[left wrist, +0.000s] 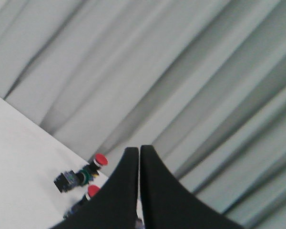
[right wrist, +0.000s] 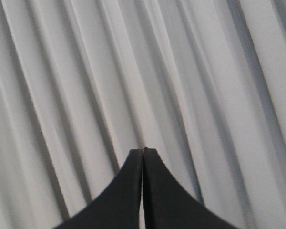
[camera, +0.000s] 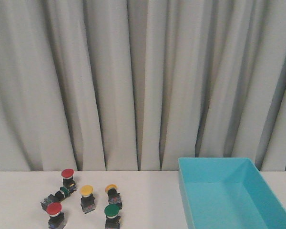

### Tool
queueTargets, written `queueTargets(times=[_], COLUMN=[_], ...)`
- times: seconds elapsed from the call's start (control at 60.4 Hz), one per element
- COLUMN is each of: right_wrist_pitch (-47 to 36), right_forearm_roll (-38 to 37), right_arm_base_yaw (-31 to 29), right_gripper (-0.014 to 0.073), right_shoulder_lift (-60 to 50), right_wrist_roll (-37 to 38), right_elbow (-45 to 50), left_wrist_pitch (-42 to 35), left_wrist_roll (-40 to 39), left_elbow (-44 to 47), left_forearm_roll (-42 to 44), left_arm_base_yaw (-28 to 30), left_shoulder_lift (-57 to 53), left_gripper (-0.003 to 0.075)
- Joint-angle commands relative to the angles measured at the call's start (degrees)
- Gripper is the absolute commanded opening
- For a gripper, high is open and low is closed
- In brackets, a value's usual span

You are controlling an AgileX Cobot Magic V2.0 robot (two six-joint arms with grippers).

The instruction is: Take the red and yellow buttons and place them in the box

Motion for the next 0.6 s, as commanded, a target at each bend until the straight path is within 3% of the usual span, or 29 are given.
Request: queueTargets(times=[0.0, 0.132, 0.314, 0.447, 0.579], right_wrist_pitch=[1.69, 1.82, 1.29, 1.29, 1.54], right_forearm_roll=[-1.92, -1.98, -1.98, -2.59, -2.99], right_arm_base_yaw=[-0.05, -0.05, -0.05, -0.05, -0.05], right_gripper=[-0.0004, -0.0002, 0.0023, 0.0081, 0.0172], right_shoulder_lift=[5.62, 12.39, 17.49, 17.97, 17.97], right_wrist_roll=[-0.58, -0.68, -0.82, -1.26, -1.81], right_elbow=[-6.05, -9.33, -9.60, -9.60, -9.60], left_wrist_pitch=[6.52, 16.13, 24.94, 29.59, 29.40], left_wrist_roll=[5.04, 14.26, 19.55, 22.86, 22.88], left_elbow=[-7.69, -17.57, -29.62, -36.73, -40.29], left_forearm_roll=[5.19, 7.90, 8.05, 7.99, 7.35], left_arm_base_yaw=[-0.08, -0.08, -0.08, -0.08, -0.08], left_shoulder_lift=[-0.49, 4.05, 16.66, 25.92, 31.86], left_gripper=[-0.0004, 0.0007, 0.0071, 0.0195, 0.0345])
